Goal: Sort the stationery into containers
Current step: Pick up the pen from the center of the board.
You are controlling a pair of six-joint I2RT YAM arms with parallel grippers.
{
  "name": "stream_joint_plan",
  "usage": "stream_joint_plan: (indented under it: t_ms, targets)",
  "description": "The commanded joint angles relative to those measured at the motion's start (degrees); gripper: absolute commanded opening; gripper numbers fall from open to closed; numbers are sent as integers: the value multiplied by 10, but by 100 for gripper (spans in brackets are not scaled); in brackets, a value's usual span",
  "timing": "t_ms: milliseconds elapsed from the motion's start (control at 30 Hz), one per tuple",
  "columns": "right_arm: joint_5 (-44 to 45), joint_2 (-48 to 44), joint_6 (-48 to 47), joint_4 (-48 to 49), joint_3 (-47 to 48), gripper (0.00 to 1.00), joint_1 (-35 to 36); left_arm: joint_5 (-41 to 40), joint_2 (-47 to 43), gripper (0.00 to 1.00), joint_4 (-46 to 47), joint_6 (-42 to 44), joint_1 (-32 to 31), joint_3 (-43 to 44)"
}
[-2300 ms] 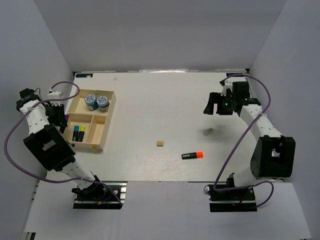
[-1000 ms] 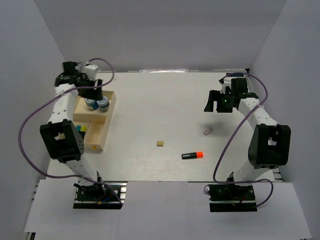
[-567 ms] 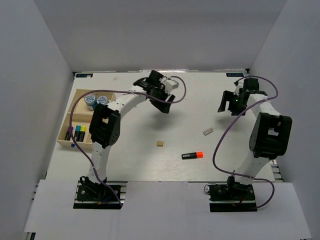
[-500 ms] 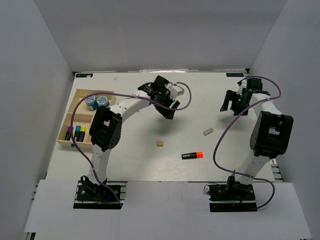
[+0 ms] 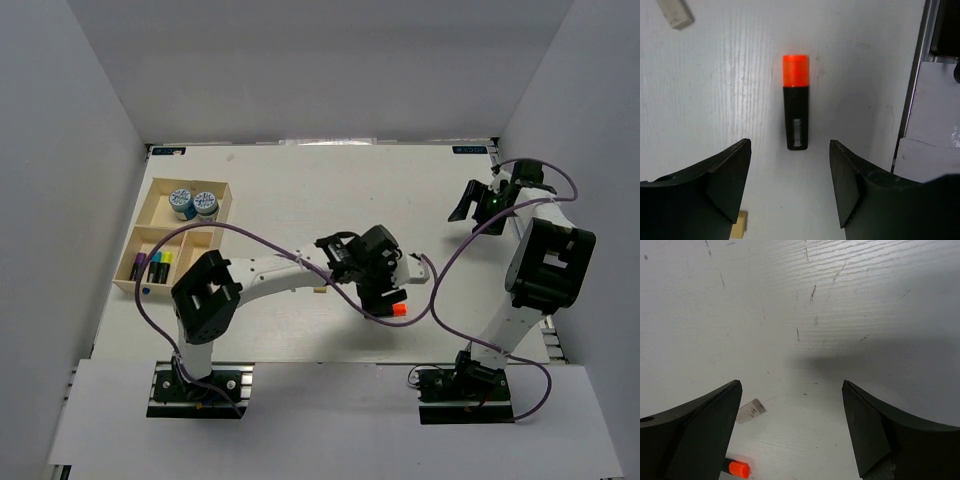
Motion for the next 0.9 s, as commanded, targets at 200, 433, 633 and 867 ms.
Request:
stream_joint_plan:
  t_ms: [200, 433, 633, 867]
  targets:
    - [-57, -41, 3, -23, 17, 86, -26, -71, 57, 71, 49, 38, -40, -7]
    - [-87, -48, 2, -28, 7, 85, -37, -90, 86, 69, 56, 56, -46, -1]
    - [-95, -50, -2, -30, 3, 84, -42, -101, 119, 62, 55, 57, -51, 6]
    - [-96, -54, -3, -28, 5, 83, -42, -138, 147, 48, 52, 52, -56, 18]
